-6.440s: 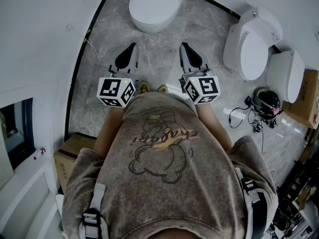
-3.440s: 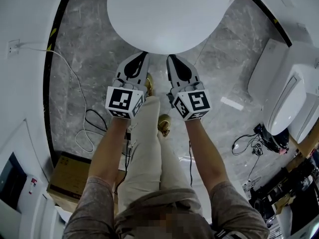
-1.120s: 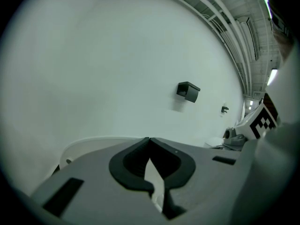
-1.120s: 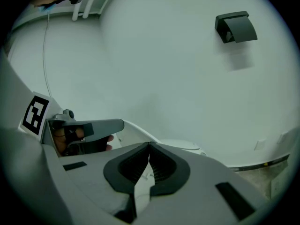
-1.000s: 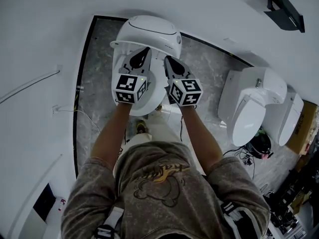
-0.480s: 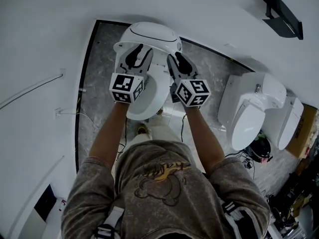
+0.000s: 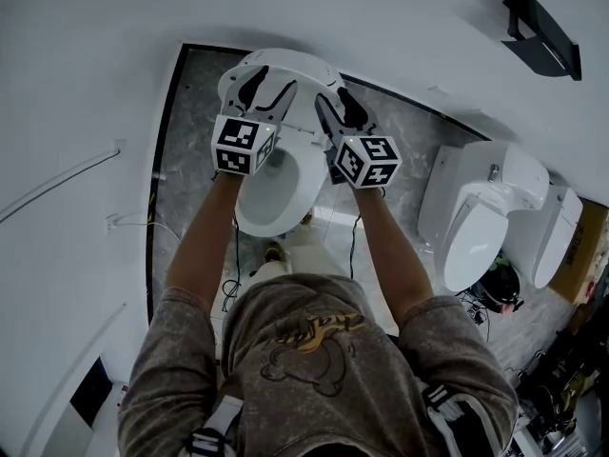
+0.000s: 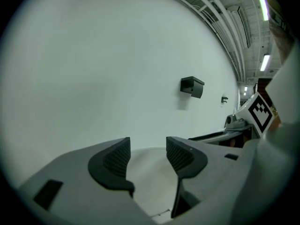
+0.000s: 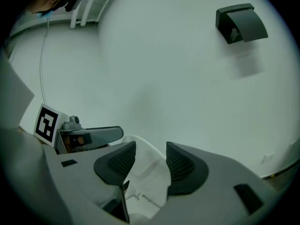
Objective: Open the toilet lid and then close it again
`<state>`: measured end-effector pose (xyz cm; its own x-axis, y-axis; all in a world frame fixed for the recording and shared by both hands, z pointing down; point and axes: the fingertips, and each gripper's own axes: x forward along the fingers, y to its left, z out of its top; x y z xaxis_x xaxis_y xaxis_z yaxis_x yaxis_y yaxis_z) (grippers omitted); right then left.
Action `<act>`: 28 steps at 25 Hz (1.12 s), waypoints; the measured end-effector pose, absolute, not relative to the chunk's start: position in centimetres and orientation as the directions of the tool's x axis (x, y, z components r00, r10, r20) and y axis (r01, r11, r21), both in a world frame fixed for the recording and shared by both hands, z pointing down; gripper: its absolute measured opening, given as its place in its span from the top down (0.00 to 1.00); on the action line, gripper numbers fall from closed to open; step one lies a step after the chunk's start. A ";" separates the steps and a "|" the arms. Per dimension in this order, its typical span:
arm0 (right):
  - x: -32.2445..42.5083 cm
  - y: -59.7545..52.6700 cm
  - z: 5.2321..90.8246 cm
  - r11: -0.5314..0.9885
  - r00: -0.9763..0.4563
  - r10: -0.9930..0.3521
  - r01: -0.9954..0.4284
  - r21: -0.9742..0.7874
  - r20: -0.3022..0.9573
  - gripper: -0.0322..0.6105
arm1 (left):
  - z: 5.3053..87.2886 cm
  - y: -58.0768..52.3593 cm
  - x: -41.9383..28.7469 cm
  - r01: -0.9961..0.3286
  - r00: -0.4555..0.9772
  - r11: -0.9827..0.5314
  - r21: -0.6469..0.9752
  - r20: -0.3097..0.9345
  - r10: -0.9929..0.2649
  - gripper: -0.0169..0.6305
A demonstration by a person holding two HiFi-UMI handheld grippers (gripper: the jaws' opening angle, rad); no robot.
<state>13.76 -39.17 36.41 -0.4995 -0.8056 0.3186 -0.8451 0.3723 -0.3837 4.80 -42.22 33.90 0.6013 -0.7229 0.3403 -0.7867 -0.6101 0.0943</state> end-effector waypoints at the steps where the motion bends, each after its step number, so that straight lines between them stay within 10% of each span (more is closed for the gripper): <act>1: 14.0 -39.6 36.5 0.372 -0.499 -0.806 -0.846 -0.381 0.320 0.64 | 34.0 -42.7 4.9 -0.787 0.600 -0.610 0.091 0.342 -0.723 0.61; 28: 11.5 -34.8 37.8 0.374 -0.535 -0.784 -0.813 -0.448 0.316 0.64 | 34.3 -38.1 3.5 -0.736 0.666 -0.655 0.172 0.355 -0.655 0.61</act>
<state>11.49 -34.84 37.79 -0.5345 -0.7837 0.3163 -0.8125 0.3736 -0.4475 3.53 -38.09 34.26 0.6664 -0.6555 0.3553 -0.7359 -0.6547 0.1724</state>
